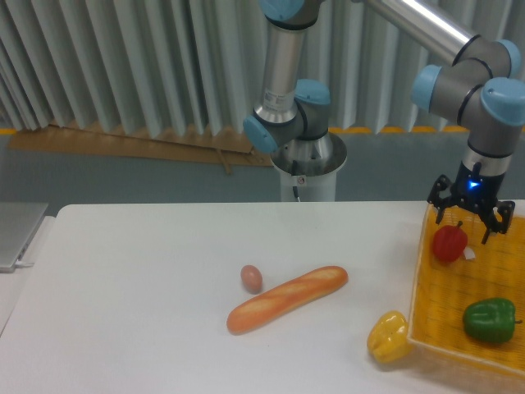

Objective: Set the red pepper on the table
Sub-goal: 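Lower the open gripper onto the red pepper and close on it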

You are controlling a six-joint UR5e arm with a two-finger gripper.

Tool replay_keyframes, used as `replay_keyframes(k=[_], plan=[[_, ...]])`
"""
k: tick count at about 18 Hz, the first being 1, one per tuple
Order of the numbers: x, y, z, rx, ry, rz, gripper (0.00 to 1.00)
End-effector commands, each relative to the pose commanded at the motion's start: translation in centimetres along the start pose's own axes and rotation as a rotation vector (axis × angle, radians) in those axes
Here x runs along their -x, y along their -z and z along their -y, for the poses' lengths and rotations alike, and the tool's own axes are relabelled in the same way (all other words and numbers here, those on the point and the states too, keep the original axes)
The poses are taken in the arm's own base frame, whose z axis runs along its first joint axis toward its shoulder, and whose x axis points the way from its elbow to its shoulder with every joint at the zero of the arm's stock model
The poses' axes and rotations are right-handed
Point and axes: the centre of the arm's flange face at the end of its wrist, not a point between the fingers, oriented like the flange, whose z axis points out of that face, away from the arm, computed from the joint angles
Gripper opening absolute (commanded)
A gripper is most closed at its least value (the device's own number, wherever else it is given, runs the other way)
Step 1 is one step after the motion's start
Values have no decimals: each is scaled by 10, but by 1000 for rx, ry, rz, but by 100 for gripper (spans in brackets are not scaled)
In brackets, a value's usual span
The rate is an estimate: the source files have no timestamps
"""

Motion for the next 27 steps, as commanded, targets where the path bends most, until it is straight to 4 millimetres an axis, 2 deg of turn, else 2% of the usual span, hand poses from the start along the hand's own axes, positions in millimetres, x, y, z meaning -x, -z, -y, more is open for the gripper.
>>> replay_keyframes(k=[5,10,13,15,18,21,23,24,27], plan=[[0,-4,-4,2,4,-3,100],[2,-9,-19,2,26,-12,100],[11,-22,-28,2,38,-20,100],[17,-33,-27,2,46,-17,100],[17,-40,-32,-5,57,-31,100],[13,-40,-30,1,51,-40,100],[2,-50,-27,3,44,-67,100],[-4,-46,-26,1,43,-63,100],[-12,-55,-24,1,38,-81,100]])
